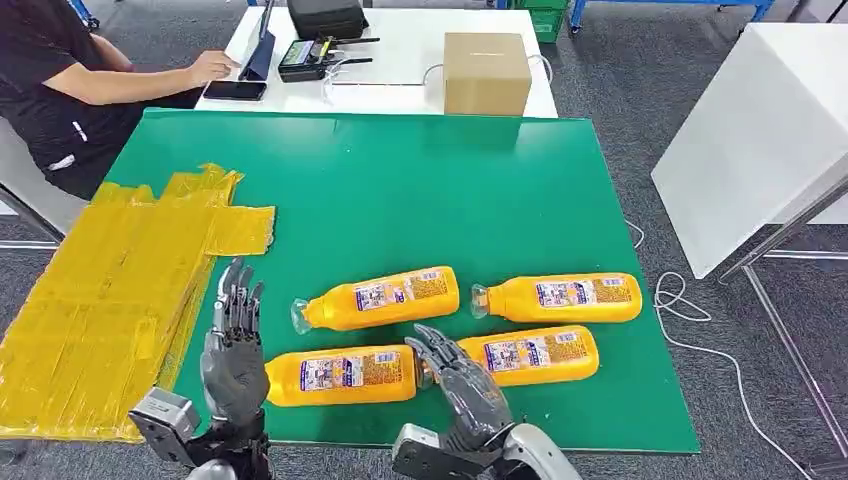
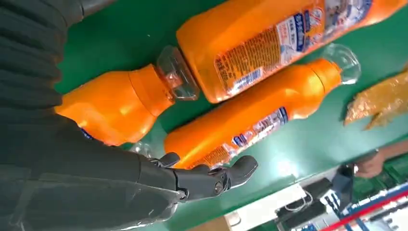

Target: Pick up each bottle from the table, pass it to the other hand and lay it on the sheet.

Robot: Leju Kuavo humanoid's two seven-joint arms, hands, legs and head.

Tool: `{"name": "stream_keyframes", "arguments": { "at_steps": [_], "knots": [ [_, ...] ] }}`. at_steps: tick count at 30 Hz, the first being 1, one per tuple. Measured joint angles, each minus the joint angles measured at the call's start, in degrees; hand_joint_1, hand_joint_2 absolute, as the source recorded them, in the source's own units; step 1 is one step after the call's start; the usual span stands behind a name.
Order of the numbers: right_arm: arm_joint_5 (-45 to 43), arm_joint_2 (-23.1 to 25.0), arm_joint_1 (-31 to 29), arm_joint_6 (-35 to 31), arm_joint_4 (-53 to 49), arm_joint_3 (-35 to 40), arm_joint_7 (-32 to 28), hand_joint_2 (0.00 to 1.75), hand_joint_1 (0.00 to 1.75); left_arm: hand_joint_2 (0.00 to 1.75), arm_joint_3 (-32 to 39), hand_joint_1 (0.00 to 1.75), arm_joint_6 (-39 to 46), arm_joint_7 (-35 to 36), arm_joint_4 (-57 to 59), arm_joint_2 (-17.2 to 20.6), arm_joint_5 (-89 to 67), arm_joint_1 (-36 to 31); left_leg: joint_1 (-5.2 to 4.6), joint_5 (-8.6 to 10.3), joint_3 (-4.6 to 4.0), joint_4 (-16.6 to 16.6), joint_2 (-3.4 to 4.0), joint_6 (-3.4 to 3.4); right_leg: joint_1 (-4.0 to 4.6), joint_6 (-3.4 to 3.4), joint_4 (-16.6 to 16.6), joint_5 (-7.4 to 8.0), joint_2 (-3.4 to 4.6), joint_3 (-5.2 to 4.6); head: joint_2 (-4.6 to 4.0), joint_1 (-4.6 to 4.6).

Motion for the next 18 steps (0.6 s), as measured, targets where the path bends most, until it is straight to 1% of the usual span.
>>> {"name": "stream_keyframes", "arguments": {
  "at_steps": [9, 18],
  "knots": [
    [0.9, 0.0, -2.7, 1.3, 1.9, 0.7, 1.0, 1.75, 0.0, 0.0, 0.0, 0.0, -0.5, -0.4, 0.8, 0.0, 1.2, -0.8, 0.0, 0.01, 0.0, 0.0, -0.01, 0.0, 0.0, 0.0, 0.0, 0.0, 0.0, 0.0, 0.0, 0.0],
    [0.9, 0.0, -3.5, 1.6, 2.8, 0.9, 1.3, 1.75, 0.0, 0.0, 0.0, 0.0, -0.5, -0.5, 0.8, 0.0, 1.5, -0.9, 0.0, 0.0, 0.0, 0.0, -0.01, 0.0, 0.0, 0.0, 0.0, -0.01, 0.0, 0.0, 0.0, -0.02]
  ]
}}
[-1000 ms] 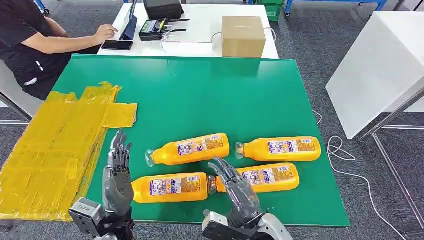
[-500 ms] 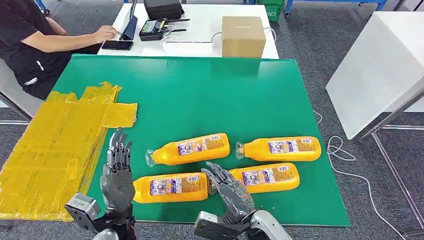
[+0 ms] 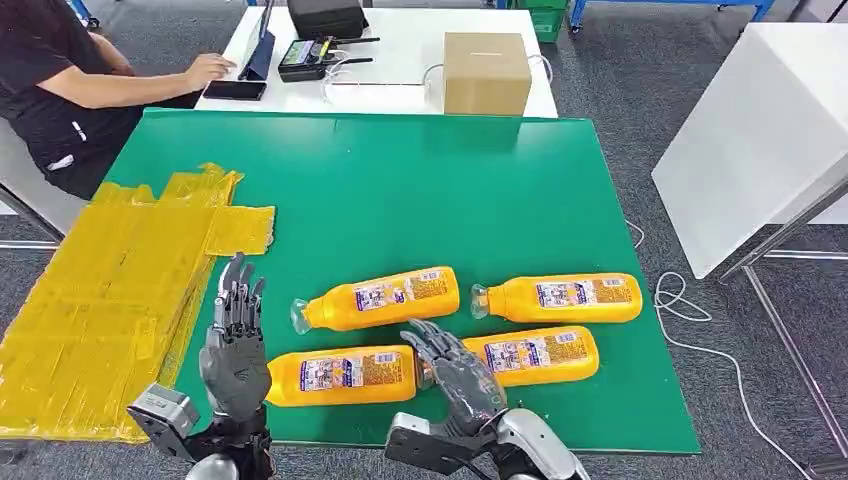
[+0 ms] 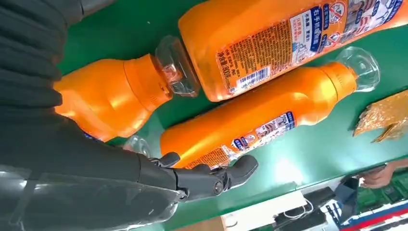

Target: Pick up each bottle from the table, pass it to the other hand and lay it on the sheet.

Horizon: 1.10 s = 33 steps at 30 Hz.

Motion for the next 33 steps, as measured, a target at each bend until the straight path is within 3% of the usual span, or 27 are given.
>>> {"name": "stream_keyframes", "arguments": {
  "at_steps": [11, 33],
  "knots": [
    [0.0, 0.3, -4.9, 2.1, 4.0, 1.7, 2.0, 1.75, 0.0, 0.0, 0.0, 0.0, 0.0, -0.9, 0.0, 0.0, 2.2, -0.9, 0.0, 0.05, 0.0, 0.0, 0.0, 0.02, 0.0, 0.01, 0.0, 0.03, 0.0, 0.01, 0.0, 0.02],
    [-2.4, 5.6, -15.1, 4.1, 16.6, 7.9, 2.8, 1.75, 0.0, 0.0, 0.1, 0.0, 0.1, -0.7, 0.5, -0.2, 3.9, -2.9, 0.0, 0.06, -0.01, 0.0, 0.0, 0.02, 0.0, 0.01, 0.0, 0.03, 0.0, 0.01, 0.0, 0.0]
  ]
}}
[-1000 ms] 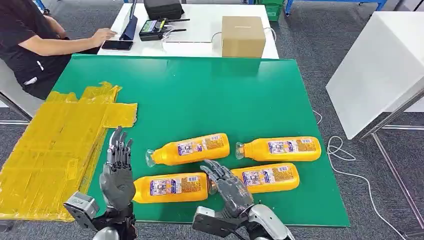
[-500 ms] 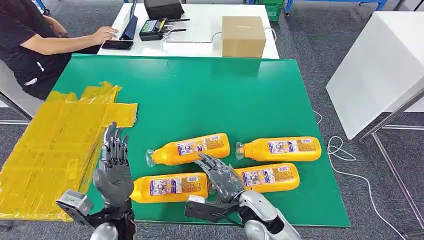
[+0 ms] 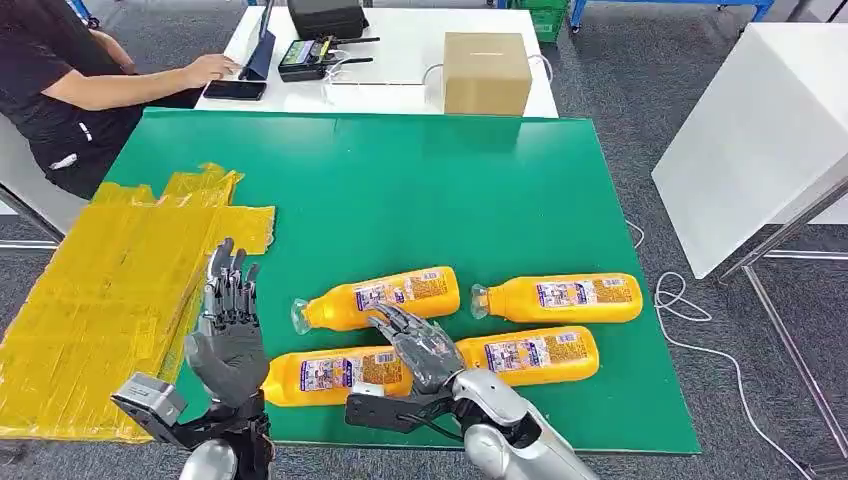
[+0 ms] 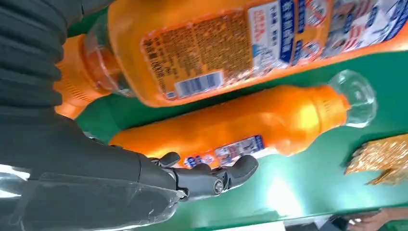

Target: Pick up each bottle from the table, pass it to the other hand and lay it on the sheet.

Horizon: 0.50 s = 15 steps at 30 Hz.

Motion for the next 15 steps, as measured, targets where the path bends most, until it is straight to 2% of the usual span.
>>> {"name": "stream_keyframes", "arguments": {
  "at_steps": [15],
  "knots": [
    [-1.4, 1.6, -2.1, 1.4, 3.7, 4.1, -0.8, 1.75, 0.0, 0.0, 0.0, 0.0, 0.7, 0.1, 0.5, 0.0, 1.1, -0.2, 0.0, 0.0, 0.0, 0.0, -0.01, 0.0, 0.0, 0.0, 0.0, -0.01, -0.01, 0.0, 0.0, 0.02]
  ]
}}
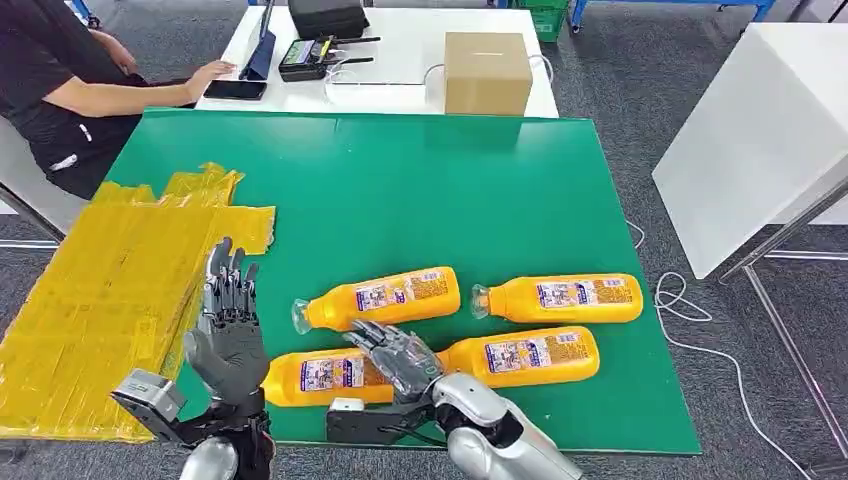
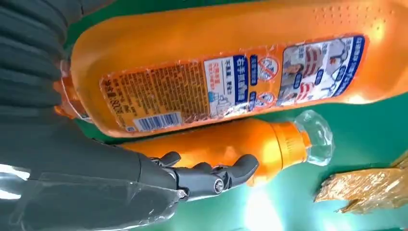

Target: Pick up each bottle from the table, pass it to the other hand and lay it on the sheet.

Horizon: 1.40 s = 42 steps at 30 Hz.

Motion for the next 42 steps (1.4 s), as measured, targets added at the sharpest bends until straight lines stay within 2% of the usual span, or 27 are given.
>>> {"name": "stream_keyframes", "arguments": {
  "at_steps": [6, 13, 14, 15, 16, 18, 21, 24, 28, 33, 38, 39, 41, 42],
  "knots": [
    [-1.6, 0.1, -1.6, 2.5, 2.5, 1.9, 1.0, 1.75, 0.0, 0.0, 0.0, 0.0, 0.3, 0.2, 0.4, 0.0, 0.7, -0.4, 0.0, 0.01, 0.01, 0.0, 0.0, -0.01, 0.01, 0.0, 0.0, 0.0, 0.0, 0.0, 0.0, 0.0],
    [0.6, 1.4, -9.1, 8.2, 14.2, 7.1, 4.2, 1.75, 0.0, 0.0, -0.6, 0.0, 0.6, 1.4, 2.1, -0.2, 2.0, -2.5, 0.0, -0.02, 0.43, 0.0, 0.14, -0.01, 0.01, -0.02, 0.0, 0.01, 0.11, 0.29, 0.0, 0.02],
    [1.4, 1.8, -10.2, 8.7, 16.5, 8.0, 4.2, 1.75, 0.17, 0.0, -0.8, 0.0, 0.8, 1.6, 2.4, -0.2, 2.3, -2.9, 0.02, -0.13, 0.57, 0.0, 0.22, -0.12, 0.02, -0.04, 0.0, 0.0, 0.16, 0.36, 0.0, 0.0],
    [2.0, 2.5, -11.3, 8.7, 19.6, 8.9, 3.9, 1.75, 1.33, 0.0, -1.2, 0.0, 1.1, 1.9, 3.0, -0.3, 2.5, -3.6, 0.02, -0.19, 0.78, 0.0, 0.4, -0.11, 0.02, -0.04, 0.0, -0.01, 0.28, 0.49, 0.0, 0.02],
    [2.2, 3.1, -12.0, 8.8, 22.1, 9.4, 3.5, 1.75, 1.75, 0.0, -1.5, 0.0, 1.2, 2.1, 3.4, -0.3, 2.8, -4.1, 0.04, -0.31, 1.0, 0.0, 0.49, -0.17, 0.03, -0.07, 0.0, -0.03, 0.47, 0.65, 0.0, -0.04],
    [1.9, 4.3, -13.3, 8.7, 26.5, 9.6, 2.4, 1.75, 1.75, 0.0, -2.4, 0.0, 1.5, 2.4, 4.5, -0.3, 3.4, -5.3, 0.08, -0.77, 1.72, -0.1, 0.71, -0.25, 0.06, -0.32, -0.1, -0.43, 0.66, 0.79, 0.0, -0.04],
    [1.3, 5.7, -14.4, 8.5, 31.2, 9.6, 1.5, 1.75, 1.75, 0.0, -3.4, 0.0, 2.3, 2.6, 5.6, -0.5, 4.4, -6.5, 0.22, -1.48, 3.07, -0.2, 0.99, -0.14, 0.14, -0.46, -0.1, -1.44, 0.86, 1.99, 0.0, -0.07],
    [0.8, 6.6, -15.1, 7.6, 34.2, 9.3, 1.4, 1.75, 1.75, 0.0, -4.1, 0.0, 3.1, 2.6, 6.2, -0.6, 4.9, -7.2, 0.3, -1.76, 3.88, -0.2, 0.99, -0.13, 0.16, -0.52, -0.1, -1.61, 0.89, 2.72, 0.0, -0.02],
    [0.5, 7.5, -15.8, 7.0, 35.8, 8.7, 2.1, 1.75, 1.75, 0.0, -4.5, 0.0, 3.4, 2.6, 6.2, -0.9, 5.2, -7.6, 0.32, -1.69, 4.04, -0.1, 1.02, -0.1, 0.17, -0.53, -0.1, -1.59, 0.92, 2.94, 0.0, -0.02],
    [0.6, 8.1, -16.8, 6.7, 37.1, 8.2, 2.3, 1.75, 1.75, 0.0, -5.2, 0.0, 3.4, 2.6, 6.2, -1.3, 5.2, -7.9, 0.24, -0.87, 3.21, -0.1, 0.93, -0.09, 0.14, -0.27, -0.1, -1.11, 0.89, 2.18, 0.0, -0.07],
    [-0.1, 8.1, -16.4, 5.4, 37.8, 7.5, 2.3, 1.75, 1.75, 0.0, -5.2, 0.0, 4.4, 2.4, 6.6, -1.3, 5.6, -7.8, 0.26, -1.23, 3.76, -0.1, 0.65, -0.11, 0.13, -0.14, -0.1, -1.0, 0.85, 2.79, 0.0, 0.0],
    [-0.9, 8.1, -15.9, 3.5, 37.9, 7.3, 2.8, 1.75, 1.75, 0.0, -5.1, 0.0, 6.7, 1.5, 6.6, -1.3, 5.9, -7.7, 0.27, -1.42, 3.91, -0.1, 0.65, -0.28, 0.13, -0.12, -0.1, -1.12, 0.86, 2.97, 0.0, -0.04],
    [-2.1, 8.1, -14.6, -0.8, 37.3, 6.0, 4.4, 1.75, 1.75, 0.0, -4.3, 0.0, 12.4, -0.3, 5.8, -1.4, 6.5, -6.6, 0.28, -1.82, 4.2, -0.1, 0.68, -0.18, 0.13, -0.35, -0.1, -1.49, 0.85, 3.3, 0.0, -0.07],
    [-2.6, 7.7, -13.0, -4.1, 35.9, 4.9, 5.0, 1.75, 1.75, 0.0, -3.4, 0.0, 16.1, -1.4, 4.7, -1.6, 6.3, -5.5, 0.33, -2.0, 4.31, -0.1, 0.66, -0.23, 0.15, -0.19, -0.1, -1.71, 0.84, 3.39, 0.0, -0.02]
  ]
}}
